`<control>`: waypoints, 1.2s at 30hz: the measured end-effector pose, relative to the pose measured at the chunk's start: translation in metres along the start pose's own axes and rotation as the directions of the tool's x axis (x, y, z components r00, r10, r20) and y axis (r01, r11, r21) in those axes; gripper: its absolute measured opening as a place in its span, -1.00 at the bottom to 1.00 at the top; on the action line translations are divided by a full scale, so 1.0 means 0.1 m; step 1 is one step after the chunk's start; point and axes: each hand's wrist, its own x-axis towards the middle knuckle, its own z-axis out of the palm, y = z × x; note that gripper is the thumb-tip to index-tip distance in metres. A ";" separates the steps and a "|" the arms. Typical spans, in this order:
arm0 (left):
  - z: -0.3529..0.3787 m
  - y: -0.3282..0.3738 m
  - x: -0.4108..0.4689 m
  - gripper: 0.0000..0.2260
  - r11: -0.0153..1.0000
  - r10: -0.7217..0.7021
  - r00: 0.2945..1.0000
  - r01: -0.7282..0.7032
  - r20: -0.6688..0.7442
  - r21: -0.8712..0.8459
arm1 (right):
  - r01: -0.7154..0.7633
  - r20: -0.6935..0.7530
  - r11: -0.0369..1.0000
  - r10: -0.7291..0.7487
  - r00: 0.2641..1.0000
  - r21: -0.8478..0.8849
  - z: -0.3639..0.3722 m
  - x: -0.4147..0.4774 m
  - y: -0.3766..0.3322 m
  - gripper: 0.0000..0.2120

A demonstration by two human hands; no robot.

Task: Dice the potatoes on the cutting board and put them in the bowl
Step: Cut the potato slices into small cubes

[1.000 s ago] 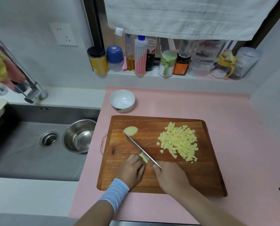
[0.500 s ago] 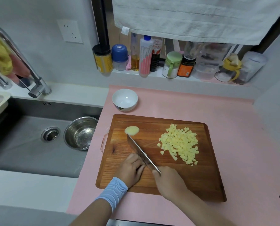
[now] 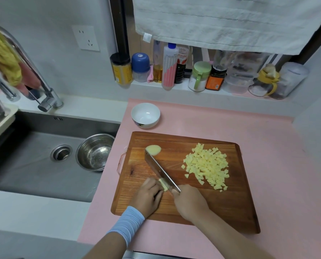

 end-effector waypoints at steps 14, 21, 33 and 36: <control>-0.01 0.02 0.00 -0.93 0.999 -0.034 0.999 0.033 -0.025 -0.029 | 0.083 -0.037 0.990 -0.087 0.995 -0.113 -0.07 -0.36 0.04 -0.66; 0.02 0.00 -0.01 -0.94 0.999 -0.038 0.999 0.037 -0.039 -0.035 | 0.006 0.020 0.995 -0.004 1.000 -0.099 -0.03 -0.35 0.13 -0.65; 0.08 -0.09 -0.05 -0.92 0.998 -0.048 0.997 0.051 -0.053 0.041 | -0.059 0.063 0.998 0.059 0.996 -0.012 -0.02 -0.08 -0.01 -0.66; 0.08 -0.08 -0.07 -0.84 0.989 -0.124 0.988 0.131 -0.092 0.072 | -0.061 0.055 0.998 0.061 0.997 0.004 -0.08 -0.07 0.02 -0.65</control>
